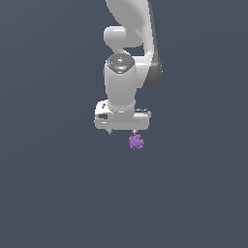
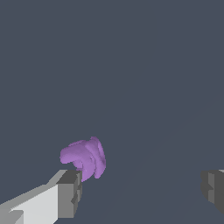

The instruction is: Pick up the object and move it to a goal position.

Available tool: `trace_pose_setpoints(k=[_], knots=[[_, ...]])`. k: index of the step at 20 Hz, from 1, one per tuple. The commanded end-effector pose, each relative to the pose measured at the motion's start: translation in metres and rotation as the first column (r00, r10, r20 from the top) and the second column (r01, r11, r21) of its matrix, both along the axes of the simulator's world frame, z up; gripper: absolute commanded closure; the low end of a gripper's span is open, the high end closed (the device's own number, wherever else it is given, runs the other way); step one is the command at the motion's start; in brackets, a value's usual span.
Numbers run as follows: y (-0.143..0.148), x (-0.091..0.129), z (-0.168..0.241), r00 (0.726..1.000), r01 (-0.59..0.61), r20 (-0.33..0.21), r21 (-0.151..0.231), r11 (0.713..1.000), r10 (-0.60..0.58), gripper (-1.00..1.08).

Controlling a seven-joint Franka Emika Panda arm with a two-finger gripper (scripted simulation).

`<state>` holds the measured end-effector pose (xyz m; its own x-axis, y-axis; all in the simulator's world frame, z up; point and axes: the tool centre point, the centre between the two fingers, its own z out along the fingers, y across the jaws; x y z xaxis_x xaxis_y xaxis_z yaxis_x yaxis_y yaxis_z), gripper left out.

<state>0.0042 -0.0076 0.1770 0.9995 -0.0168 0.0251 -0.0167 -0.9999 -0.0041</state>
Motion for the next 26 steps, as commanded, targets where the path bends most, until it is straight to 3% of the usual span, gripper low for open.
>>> trace_pose_setpoints(k=[1, 16, 26], knots=[[0.000, 0.000, 0.000, 1.000, 0.000, 0.000, 0.000, 1.000, 0.000, -0.92], [-0.005, 0.003, -0.008, 1.000, 0.024, 0.015, -0.009, 1.000, -0.024, -0.92], [0.037, -0.015, -0.053, 0.987, -0.162, -0.008, -0.011, 0.987, 0.162, -0.92]])
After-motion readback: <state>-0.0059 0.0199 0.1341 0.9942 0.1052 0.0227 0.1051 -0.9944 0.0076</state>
